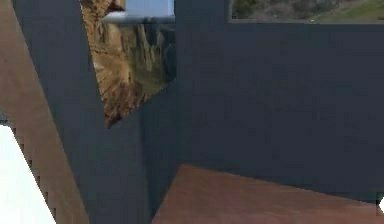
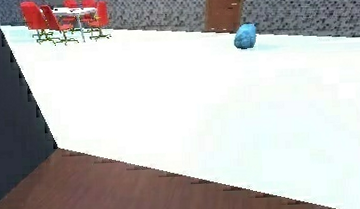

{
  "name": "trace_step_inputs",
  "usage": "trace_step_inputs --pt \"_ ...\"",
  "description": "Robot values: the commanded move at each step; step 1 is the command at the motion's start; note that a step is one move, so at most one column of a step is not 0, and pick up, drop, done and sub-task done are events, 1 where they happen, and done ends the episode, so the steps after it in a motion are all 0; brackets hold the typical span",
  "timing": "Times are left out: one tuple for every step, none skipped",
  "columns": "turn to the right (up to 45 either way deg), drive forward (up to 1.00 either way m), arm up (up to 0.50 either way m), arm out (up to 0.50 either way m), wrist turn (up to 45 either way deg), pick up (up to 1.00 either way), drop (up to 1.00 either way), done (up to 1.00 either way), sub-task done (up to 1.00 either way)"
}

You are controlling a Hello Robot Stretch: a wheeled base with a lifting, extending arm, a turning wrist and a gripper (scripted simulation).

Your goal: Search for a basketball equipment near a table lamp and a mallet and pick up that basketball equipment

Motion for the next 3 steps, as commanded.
trace_step_inputs --pt "0.0 0.05 0.0 0.0 0.0 0.0 0.0 0.0 0.0" --pt "-45.0 0.0 0.0 0.0 0.0 0.0 0.0 0.0 0.0" --pt "-24.0 0.0 0.0 0.0 0.0 0.0 0.0 0.0 0.0"
